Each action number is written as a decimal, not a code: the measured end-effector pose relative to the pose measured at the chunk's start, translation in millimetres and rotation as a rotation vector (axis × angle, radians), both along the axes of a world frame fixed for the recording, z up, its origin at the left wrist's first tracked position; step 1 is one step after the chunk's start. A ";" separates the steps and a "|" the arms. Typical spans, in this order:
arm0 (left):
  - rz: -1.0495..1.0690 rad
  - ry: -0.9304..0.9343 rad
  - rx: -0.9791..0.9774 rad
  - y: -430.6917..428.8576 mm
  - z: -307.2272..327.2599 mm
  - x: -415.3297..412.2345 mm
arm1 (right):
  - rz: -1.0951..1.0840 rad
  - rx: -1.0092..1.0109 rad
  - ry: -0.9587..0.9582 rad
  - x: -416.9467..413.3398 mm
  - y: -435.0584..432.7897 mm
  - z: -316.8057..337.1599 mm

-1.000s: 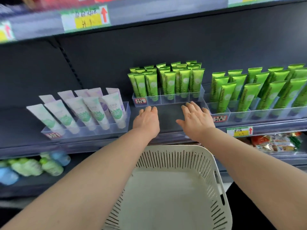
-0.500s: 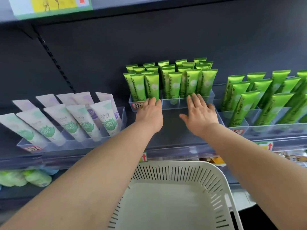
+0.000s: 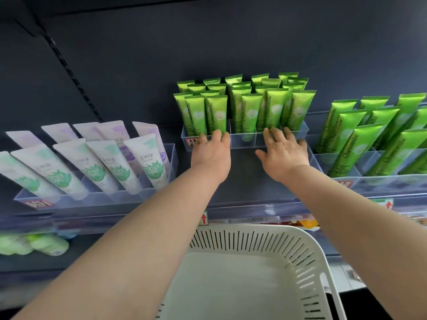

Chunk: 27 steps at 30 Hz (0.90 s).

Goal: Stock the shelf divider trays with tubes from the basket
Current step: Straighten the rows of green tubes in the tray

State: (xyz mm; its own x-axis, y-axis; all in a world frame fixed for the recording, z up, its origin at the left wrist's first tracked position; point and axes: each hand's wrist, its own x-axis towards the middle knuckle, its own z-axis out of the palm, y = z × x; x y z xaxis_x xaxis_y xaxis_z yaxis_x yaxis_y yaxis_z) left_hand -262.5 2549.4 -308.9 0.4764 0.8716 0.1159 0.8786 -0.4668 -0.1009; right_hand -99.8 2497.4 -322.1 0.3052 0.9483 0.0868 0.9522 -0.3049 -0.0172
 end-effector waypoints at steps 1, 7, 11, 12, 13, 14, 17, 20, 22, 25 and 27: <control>-0.002 0.008 0.008 -0.1 -0.3 -0.2 | 0.006 -0.002 -0.007 -1.9 0.7 0.1; 0.009 0.056 0.001 4.6 2.9 -6.1 | 0.015 -0.026 -0.012 -4.3 1.5 3.6; -0.002 0.073 -0.025 5.9 5.9 -7.8 | 0.015 -0.038 -0.014 -7.0 1.8 4.7; -0.001 0.076 -0.030 6.2 6.5 -8.8 | 0.019 -0.040 -0.016 -8.2 2.2 5.4; 0.002 0.078 -0.034 6.6 6.9 -10.5 | 0.022 -0.043 -0.019 -9.8 2.4 6.0; 0.005 0.080 -0.036 7.0 6.7 -12.3 | 0.026 -0.043 -0.020 -11.6 2.3 6.1; 0.009 0.079 -0.040 8.0 5.2 -17.6 | 0.039 -0.035 -0.017 -15.4 2.5 5.9; 0.014 0.044 -0.067 7.3 5.1 -19.2 | 0.048 -0.035 -0.008 -15.8 1.8 8.1; 0.014 0.018 -0.078 6.6 5.9 -20.0 | 0.053 -0.037 -0.006 -15.8 1.2 9.3; 0.013 0.002 -0.077 2.1 4.5 -21.3 | 0.057 -0.030 -0.011 -15.7 -1.6 10.0; 0.012 -0.005 -0.073 -0.8 3.5 -22.2 | 0.066 -0.014 -0.012 -16.2 -3.9 11.0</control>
